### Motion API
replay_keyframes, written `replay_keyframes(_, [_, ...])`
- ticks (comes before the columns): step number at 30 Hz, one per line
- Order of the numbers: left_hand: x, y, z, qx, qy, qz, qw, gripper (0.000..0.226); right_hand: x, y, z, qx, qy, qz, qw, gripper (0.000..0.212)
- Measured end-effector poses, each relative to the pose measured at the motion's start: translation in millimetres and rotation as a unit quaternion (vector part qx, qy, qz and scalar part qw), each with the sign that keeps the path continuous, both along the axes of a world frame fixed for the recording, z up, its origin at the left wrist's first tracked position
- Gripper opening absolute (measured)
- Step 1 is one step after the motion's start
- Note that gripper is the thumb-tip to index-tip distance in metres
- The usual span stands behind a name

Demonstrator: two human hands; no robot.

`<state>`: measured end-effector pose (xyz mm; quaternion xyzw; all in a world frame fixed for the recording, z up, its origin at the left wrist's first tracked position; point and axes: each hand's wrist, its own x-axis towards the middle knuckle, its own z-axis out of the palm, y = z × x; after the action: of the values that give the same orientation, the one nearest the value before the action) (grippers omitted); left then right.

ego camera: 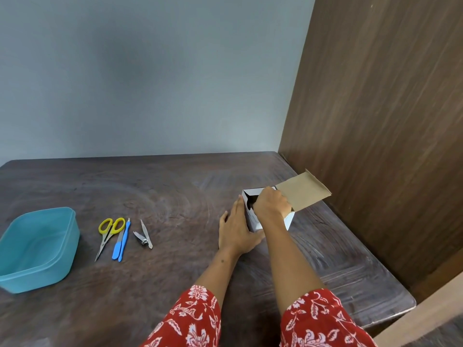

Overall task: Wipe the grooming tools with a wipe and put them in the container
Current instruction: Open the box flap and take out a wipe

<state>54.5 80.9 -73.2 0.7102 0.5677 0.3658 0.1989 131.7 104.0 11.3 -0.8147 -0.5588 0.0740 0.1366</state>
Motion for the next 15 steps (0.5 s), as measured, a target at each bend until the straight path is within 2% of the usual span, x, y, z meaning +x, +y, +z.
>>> replay_keyframes(7, [-0.6, 0.6, 1.0, -0.012, 0.001, 0.002, 1.000, 0.102, 1.2, -0.7, 1.9, 0.000, 0.032, 0.003, 0.999, 0.029])
replay_keyframes(15, [0.1, 1.1, 1.4, -0.024, 0.000, 0.007, 1.000, 0.107, 13.9, 7.5, 23.5, 0.032, 0.113, -0.024, 0.993, 0.034])
